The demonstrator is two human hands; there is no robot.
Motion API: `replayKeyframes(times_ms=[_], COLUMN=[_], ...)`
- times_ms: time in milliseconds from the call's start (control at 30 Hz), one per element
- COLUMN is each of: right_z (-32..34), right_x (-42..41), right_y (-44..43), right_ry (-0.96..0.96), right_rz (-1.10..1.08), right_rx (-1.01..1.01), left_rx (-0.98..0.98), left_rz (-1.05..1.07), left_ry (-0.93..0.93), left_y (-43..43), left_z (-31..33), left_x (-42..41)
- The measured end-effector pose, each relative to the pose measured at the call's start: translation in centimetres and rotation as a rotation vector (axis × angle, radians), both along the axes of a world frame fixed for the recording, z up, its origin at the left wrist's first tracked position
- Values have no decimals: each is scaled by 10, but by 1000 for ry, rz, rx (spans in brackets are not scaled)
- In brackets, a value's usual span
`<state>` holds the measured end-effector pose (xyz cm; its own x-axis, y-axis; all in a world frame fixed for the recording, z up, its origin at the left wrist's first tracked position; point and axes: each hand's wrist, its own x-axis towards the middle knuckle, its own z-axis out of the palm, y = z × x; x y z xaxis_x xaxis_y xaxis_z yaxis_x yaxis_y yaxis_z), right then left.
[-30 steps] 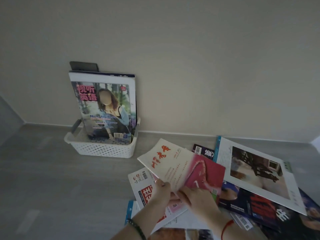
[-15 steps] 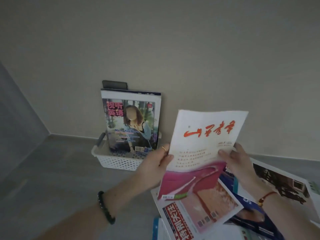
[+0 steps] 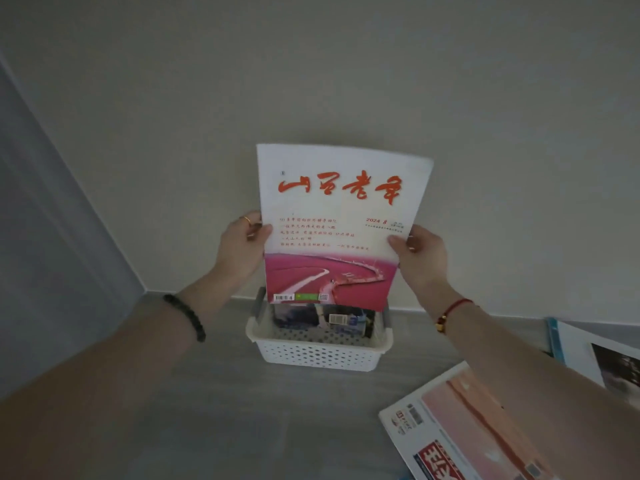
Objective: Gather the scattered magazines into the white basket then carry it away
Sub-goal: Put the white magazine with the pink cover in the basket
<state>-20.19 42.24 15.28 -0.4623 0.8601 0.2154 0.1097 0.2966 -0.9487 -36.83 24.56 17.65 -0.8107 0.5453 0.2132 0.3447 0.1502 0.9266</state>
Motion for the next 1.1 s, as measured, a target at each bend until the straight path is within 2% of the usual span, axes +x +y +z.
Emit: replayKeyframes(times_ms=[167, 367, 467, 600, 700, 833, 1000, 1100], right_z=[-38, -70, -72, -69, -67, -70, -71, -70], right_x=[-15, -26, -35, -47, -49, -48, -48, -41], right_y=[-1, 0, 5, 12, 17, 18, 12, 17], right_ry=[-105, -158, -129, -72, -75, -36, 67, -28], right_rz=[-75, -125, -140, -86, -10, 115, 64, 126], right_rx=[-28, -77, -86, -205, -261, -250, -308, -255], left_rx=[-31, -3, 0, -12, -28, 53, 142, 150], left_rz=[53, 163, 66, -111, -147, -142, -204, -272], left_ry=[-137, -167, -140, -338, -379, -416, -417, -391], left_y=[4, 14, 18, 25, 29, 27, 17, 6], left_z=[-50, -88, -92, -85, -84, -88, -98, -100], left_x=[-16, -31, -35, -37, -39, -37, -33, -30])
